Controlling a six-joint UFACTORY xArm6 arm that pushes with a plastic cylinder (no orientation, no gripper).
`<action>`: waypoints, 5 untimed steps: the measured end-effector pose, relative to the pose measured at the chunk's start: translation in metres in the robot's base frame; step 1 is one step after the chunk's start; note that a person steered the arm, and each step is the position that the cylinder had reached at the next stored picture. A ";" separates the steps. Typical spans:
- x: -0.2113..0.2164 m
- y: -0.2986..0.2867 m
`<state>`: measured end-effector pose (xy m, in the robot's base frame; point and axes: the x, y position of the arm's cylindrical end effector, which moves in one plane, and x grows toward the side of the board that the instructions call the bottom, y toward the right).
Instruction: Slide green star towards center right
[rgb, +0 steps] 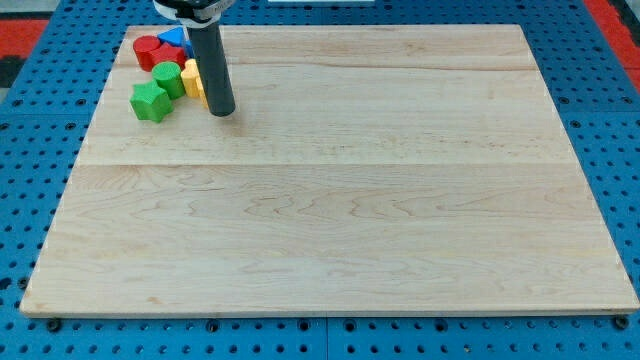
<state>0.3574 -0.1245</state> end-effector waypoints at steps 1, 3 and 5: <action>0.000 0.000; 0.031 0.003; 0.046 -0.125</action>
<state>0.4036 -0.2494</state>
